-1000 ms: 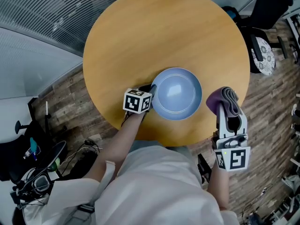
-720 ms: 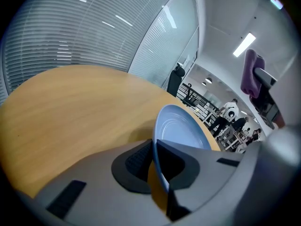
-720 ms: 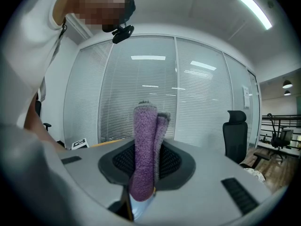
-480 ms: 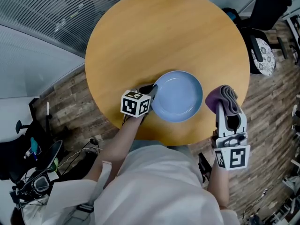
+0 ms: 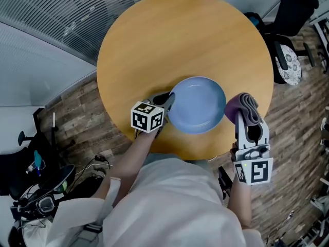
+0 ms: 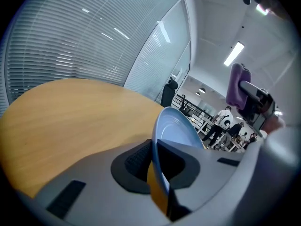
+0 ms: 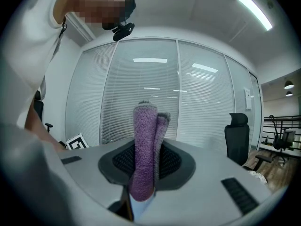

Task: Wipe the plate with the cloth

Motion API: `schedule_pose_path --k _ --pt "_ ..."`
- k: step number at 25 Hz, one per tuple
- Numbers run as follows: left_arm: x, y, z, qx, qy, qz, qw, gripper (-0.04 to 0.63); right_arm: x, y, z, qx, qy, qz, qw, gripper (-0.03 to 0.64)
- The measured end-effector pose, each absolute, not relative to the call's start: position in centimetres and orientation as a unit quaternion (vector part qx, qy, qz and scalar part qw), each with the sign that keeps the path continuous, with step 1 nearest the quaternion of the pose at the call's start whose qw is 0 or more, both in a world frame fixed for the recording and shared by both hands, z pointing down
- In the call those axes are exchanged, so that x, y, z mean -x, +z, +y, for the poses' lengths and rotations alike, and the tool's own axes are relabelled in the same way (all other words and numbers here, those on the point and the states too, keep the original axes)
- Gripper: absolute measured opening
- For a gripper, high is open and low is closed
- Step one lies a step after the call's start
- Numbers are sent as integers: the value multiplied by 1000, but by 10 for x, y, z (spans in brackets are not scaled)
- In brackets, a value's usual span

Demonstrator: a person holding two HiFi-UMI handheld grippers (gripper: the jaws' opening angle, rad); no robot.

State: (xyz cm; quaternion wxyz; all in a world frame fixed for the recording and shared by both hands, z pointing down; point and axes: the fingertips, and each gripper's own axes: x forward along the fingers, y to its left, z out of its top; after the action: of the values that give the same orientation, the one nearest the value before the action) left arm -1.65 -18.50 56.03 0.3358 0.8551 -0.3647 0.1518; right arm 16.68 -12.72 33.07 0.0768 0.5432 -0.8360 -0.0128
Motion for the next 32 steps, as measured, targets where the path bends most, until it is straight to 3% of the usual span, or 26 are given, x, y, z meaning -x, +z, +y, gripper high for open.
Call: schedule_pose_path --k 32 --pt "30 491 -162 -861 95 -387 315 26 -140 334 -120 -519 -28 -846 122 91"
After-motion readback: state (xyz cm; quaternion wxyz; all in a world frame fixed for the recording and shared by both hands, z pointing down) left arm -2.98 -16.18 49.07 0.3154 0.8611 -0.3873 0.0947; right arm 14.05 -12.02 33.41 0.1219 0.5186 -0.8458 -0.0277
